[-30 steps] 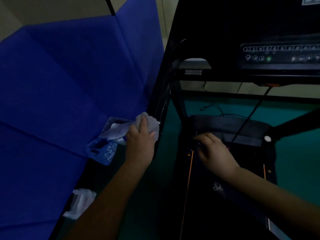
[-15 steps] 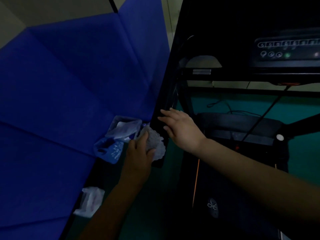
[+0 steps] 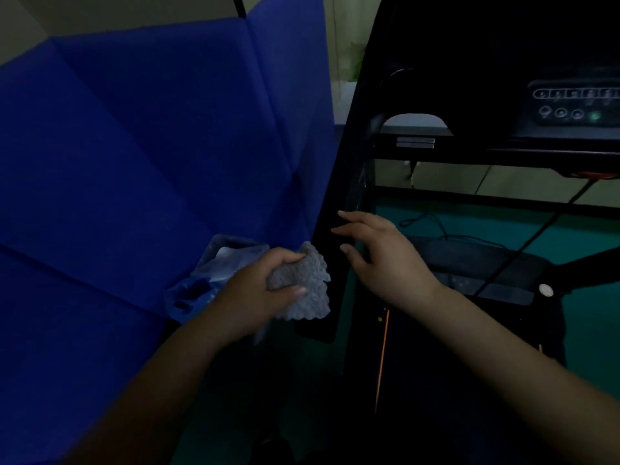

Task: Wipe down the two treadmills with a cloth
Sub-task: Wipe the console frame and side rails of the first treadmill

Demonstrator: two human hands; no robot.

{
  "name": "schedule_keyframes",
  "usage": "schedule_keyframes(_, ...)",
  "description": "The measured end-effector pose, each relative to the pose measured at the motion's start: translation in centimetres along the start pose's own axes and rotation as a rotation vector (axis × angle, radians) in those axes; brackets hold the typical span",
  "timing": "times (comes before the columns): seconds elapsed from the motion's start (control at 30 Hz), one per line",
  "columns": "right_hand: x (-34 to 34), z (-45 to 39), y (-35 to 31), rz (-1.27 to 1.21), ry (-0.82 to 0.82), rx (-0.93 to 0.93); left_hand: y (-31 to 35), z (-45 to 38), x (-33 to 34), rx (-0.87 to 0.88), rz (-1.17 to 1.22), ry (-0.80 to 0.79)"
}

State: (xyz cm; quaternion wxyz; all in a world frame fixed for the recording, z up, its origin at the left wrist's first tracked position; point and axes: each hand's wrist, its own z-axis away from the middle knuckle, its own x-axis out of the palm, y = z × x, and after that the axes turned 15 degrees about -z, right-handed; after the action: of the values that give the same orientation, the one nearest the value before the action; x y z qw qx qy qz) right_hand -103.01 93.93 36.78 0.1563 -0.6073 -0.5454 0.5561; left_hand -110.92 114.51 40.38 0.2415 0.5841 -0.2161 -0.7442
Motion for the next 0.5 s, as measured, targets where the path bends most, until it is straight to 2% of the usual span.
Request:
schedule_keyframes(0.1,1.0,1.5,-2.5,-0.081,0.219,0.039,-1.3,-1.1,-0.6,0.028,0.091,0.022)
schedule_keyframes(0.17,3.2,3.1,-4.5,-0.114,0.368,0.045,-2.7,-1.5,-0.3,0.014,0.106,0.137)
schedule_keyframes(0.27,8.7,5.2,-8.0,-0.250,0.483,0.098,-5.2,-0.6,-0.2,0.031,0.136,0.295)
schedule_keyframes(0.43,17.1,6.3,-13.0,-0.352,0.444,0.252,-7.9,3.6,-1.7,0.195,0.395,0.103)
schedule_keyframes(0.5,19.0,6.5,-14.2,-0.399,0.492,0.290,-9.1,4.8,-2.0,0.261,0.484,-0.007)
